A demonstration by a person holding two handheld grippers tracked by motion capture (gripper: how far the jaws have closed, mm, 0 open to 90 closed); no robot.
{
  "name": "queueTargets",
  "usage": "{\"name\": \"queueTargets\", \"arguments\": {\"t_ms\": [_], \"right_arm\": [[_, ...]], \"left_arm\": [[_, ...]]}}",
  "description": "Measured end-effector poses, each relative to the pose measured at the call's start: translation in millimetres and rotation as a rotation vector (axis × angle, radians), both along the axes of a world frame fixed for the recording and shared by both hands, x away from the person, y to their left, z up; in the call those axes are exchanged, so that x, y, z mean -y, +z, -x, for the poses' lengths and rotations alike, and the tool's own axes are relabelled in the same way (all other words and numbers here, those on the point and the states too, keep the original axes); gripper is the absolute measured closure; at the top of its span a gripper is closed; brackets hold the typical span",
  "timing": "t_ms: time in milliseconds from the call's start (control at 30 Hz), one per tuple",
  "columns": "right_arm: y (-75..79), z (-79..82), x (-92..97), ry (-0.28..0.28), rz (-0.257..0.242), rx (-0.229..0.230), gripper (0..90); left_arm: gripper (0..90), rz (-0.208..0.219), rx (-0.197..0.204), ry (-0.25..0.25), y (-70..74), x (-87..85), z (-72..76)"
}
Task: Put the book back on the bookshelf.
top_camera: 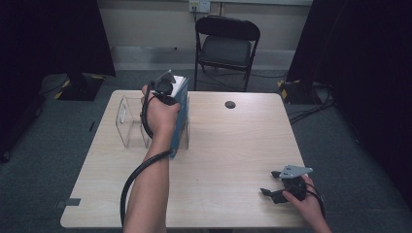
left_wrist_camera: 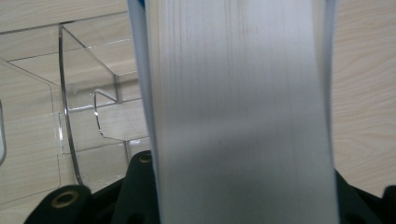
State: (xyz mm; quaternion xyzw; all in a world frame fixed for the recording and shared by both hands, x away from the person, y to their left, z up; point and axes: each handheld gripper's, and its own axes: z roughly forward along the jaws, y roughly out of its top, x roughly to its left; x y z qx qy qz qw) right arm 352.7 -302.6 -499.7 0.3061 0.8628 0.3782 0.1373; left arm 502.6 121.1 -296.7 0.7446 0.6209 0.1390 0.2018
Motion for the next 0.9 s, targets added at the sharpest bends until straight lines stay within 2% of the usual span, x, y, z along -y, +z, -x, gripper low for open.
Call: {"name": "queueTargets", "arguments": {"t_ms": [133, 233, 367, 700, 767, 900], "right_arm": [[0.0, -0.1, 0.0, 0.002, 0.001, 0.001, 16.0], [0.1, -0.1, 0.1, 0.0, 0.002, 0.001, 16.0], [0.1, -0.2, 0.1, 0.002, 0.003, 0.005, 16.0], [0.0, 0.4, -1.4, 0.008, 0.0, -0.001, 16.1], [0.0, 0.5, -1.4, 0.007, 0.0, -0.002, 16.1], [0.0, 0.5, -1.4, 0.008, 0.0, -0.002, 16.1]], "left_arm": [[61.9, -0.007, 0.019, 0.006, 2.1, 0.3, -1.1], [61.8, 0.006, 0.022, 0.014, 2.1, 0.6, -3.8], [61.8, -0.002, 0.034, 0.008, -2.5, 3.6, -5.8], [61.0, -0.014, 0.03, -0.007, -2.2, 4.2, -7.9], [60.5, -0.007, 0.035, 0.001, -2.4, 4.3, -7.4], [59.6, -0.021, 0.05, -0.008, -2.4, 4.6, -6.5]]}}
